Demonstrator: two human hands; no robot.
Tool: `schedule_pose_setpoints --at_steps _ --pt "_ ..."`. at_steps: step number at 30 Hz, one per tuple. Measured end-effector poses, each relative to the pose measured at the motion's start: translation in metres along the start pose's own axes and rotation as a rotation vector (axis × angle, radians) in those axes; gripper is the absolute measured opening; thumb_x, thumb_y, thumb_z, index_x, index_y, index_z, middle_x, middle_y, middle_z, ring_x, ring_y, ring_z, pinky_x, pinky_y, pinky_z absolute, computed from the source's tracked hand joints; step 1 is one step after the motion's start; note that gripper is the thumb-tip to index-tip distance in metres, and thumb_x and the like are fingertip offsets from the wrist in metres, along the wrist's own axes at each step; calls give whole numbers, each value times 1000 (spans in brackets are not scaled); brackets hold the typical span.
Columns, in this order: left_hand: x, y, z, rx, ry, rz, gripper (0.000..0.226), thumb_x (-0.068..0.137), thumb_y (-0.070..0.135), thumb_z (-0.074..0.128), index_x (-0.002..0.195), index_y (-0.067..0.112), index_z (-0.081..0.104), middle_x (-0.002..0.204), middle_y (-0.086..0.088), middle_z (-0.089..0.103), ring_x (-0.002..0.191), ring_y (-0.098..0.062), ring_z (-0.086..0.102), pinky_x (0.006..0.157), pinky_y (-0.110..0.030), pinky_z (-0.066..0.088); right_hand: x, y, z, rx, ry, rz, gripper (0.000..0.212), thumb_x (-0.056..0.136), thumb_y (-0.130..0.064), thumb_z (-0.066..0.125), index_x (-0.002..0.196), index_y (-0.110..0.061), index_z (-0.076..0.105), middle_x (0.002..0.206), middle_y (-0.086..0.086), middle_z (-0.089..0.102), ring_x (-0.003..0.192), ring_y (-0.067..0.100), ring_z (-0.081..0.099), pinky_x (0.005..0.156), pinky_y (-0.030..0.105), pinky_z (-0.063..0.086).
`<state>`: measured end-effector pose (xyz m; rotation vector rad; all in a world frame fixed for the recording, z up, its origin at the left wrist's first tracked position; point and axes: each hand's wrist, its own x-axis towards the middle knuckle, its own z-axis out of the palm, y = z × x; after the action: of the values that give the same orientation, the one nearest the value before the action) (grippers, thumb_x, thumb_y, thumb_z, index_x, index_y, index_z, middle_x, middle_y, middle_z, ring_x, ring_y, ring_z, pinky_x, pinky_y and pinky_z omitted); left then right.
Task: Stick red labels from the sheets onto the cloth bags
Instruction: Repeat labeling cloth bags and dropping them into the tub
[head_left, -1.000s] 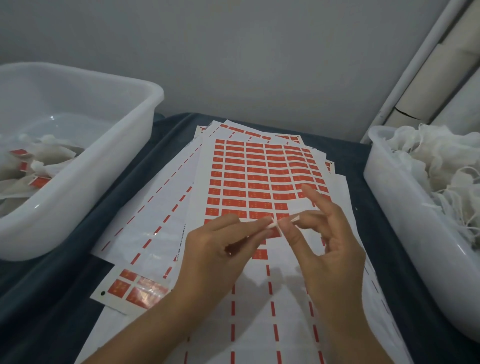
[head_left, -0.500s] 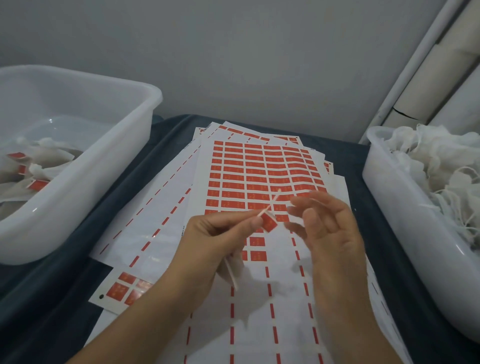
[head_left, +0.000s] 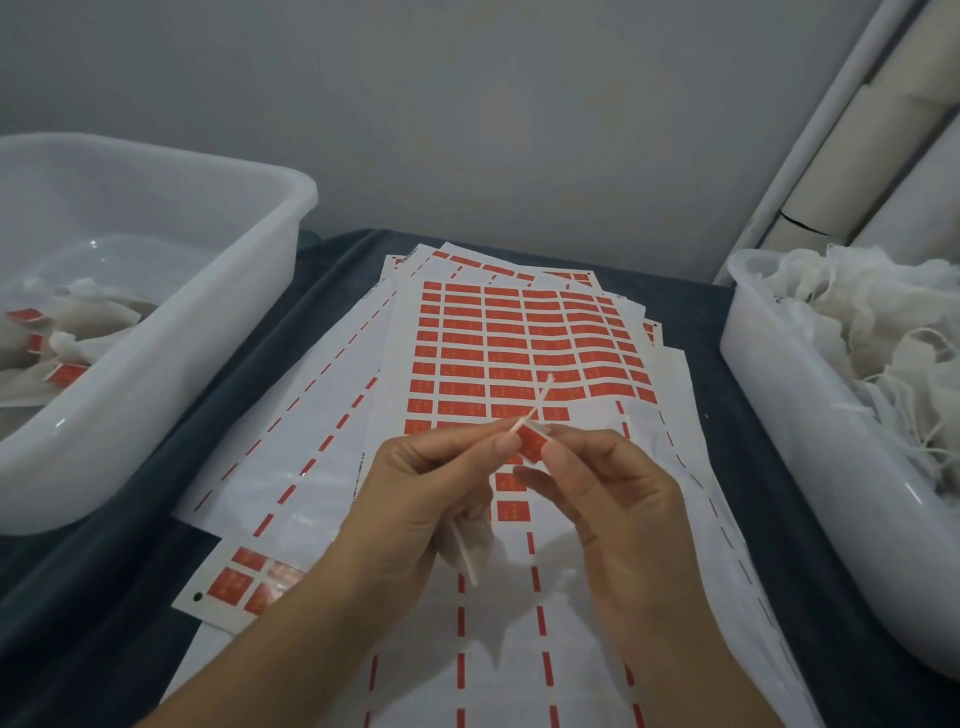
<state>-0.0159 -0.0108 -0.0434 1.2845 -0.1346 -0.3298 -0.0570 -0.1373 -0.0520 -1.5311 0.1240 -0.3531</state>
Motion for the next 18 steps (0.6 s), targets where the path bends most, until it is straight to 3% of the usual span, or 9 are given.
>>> schedule_pose_setpoints --at_steps 10,15,18 --pt "1 -6 -2 -5 -19 -19 27 48 47 68 67 29 76 51 6 60 49 -1 53 48 -10 44 -1 -2 1 6 44 -53 21 61 -39 64 76 -25 68 80 -13 73 83 11 70 73 14 53" --pt "-2 -12 -2 -13 -18 -45 24 48 48 68 59 27 72 51 6 56 49 -2 52 49 -12 45 -4 2 3 -23 76 -77 18 64 -30 63 78 -18 65 76 -14 72 78 6 69 67 7 49" --pt "-2 -15 -2 -33 -41 -117 22 59 42 81 52 27 67 50 7 55 46 -4 51 49 -13 45 -7 5 6 6 68 -70 21 62 -30 62 78 -16 63 76 -14 72 77 5 68 64 6 49"
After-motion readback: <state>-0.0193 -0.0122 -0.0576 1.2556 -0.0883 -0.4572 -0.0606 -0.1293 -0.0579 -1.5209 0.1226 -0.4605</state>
